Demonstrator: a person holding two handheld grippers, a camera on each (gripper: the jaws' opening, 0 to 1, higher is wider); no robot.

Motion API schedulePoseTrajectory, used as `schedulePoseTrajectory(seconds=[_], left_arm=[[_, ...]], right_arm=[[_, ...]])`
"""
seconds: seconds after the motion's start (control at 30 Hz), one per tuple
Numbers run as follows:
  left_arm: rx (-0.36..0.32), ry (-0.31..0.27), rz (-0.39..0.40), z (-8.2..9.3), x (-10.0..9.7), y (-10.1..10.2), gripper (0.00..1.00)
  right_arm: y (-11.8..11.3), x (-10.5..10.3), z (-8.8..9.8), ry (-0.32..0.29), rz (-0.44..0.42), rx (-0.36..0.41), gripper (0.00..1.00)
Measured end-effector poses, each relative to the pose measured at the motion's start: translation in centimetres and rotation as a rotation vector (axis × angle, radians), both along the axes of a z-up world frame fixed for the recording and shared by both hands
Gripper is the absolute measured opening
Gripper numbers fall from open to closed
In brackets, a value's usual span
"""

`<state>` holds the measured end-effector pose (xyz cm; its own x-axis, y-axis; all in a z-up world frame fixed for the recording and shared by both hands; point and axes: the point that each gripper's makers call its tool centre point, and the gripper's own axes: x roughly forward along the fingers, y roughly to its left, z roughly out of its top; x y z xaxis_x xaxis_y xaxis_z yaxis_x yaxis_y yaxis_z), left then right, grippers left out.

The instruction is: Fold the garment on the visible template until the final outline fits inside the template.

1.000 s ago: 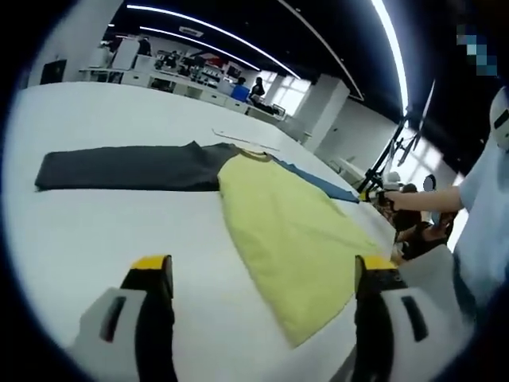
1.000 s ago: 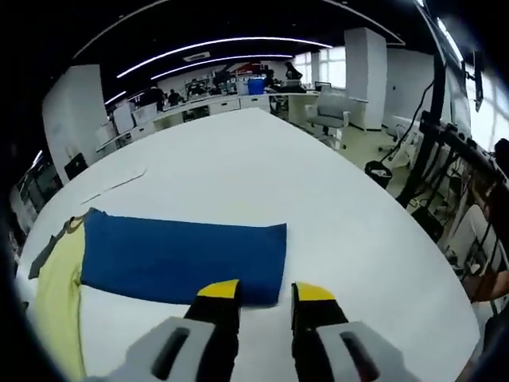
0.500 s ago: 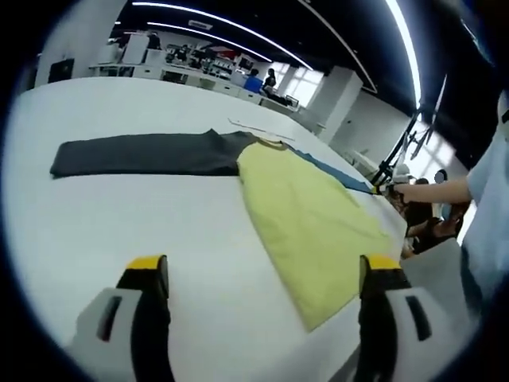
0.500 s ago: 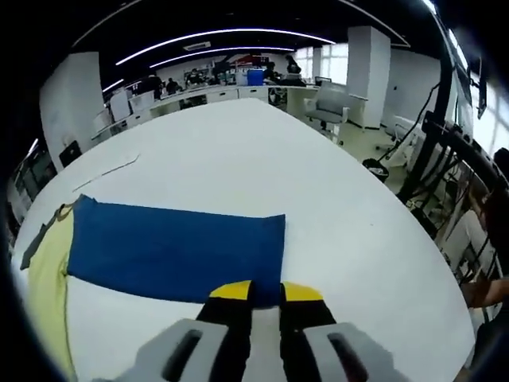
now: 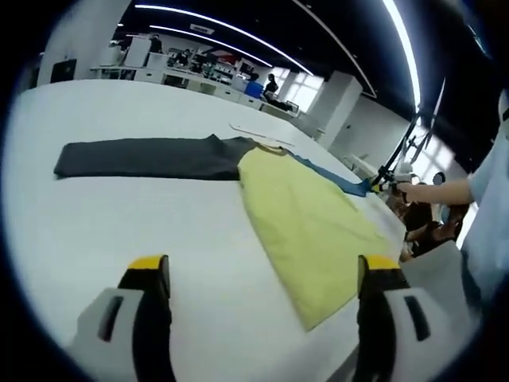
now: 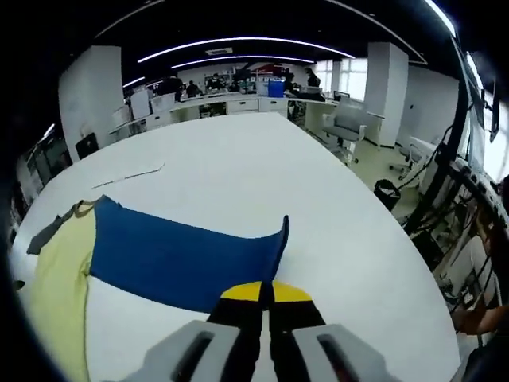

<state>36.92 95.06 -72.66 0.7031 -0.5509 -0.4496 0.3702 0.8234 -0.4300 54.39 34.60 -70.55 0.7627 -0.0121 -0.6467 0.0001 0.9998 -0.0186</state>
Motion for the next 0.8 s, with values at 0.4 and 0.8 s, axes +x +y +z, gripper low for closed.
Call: schedulePoseTrajectory(seconds=[0.4,0.8], left_arm=[[0.039,-0.042,-0.027,0.6,-0.1,0.3,0.94],[0.029,-0.068,-0.032,1.2,-0.8,0.6,0.93]], right_arm=[[10.1,3.8,4.6,-0.076,0.269,0.043,0.0],[22.3,5.2,6.7,-0.113,0.47,0.157,0.0]])
